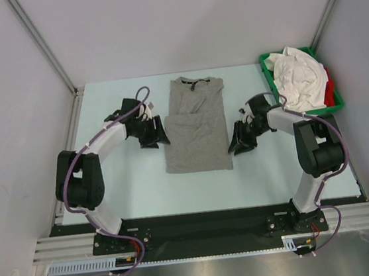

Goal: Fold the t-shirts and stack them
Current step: Fold the tshirt

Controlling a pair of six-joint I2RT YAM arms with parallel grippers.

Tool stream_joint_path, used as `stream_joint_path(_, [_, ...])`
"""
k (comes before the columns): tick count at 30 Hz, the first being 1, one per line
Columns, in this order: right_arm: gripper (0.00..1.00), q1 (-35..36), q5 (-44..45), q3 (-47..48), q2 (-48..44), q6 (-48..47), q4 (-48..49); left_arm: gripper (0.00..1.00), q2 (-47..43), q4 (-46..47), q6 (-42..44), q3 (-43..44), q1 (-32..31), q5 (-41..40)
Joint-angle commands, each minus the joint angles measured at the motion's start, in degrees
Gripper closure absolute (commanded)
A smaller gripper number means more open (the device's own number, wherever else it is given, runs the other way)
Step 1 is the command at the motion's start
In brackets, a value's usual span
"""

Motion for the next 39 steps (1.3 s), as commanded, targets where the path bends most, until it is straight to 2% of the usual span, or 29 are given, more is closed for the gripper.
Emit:
stream_joint_path(1, [0.59,-1.29,3.71,11.26,3.27,0.62,0.37,0.37,2.21,3.1,1.75,7.83,1.09,-3.63])
stream_joint_path(9, [0.56,-1.11,9.34,30.86,14.98,1.68,3.01,0.35,18.01,7.94,1.58,20.94,1.18,-5.22])
stream_joint_path(13, [0.6,-1.02,10.74,36.24,19.2,2.2,4.23,0.35,21.81,9.26,-0.35,25.16,1.18,-3.65])
stream_joint_path(18, [0.66,-0.85,10.57,41.42,24.2,2.73,6.08,0.37,22.26,11.02,-2.82,25.87,1.18,-3.82])
stream_joint_path(29, [0.64,-0.76,10.57,51.27,31.42,2.12,3.98,0.37,25.59,12.07,-5.02,27.71,1.27,0.22])
stream_joint_path(31, [0.64,-0.85,10.57,52.15,32.12,1.68,3.45,0.39,25.95,12.16,-5.45,28.42,1.27,0.75])
stream_joint_path(36, [0.66,-0.41,9.16,53.82,33.88,1.33,1.95,0.52,26.83,12.34,-6.68,29.82,1.27,2.33])
stream_joint_path(39, [0.66,-0.23,9.95,52.95,33.44,1.06,1.95,0.53,27.09,12.34,-6.95,30.53,1.27,2.86])
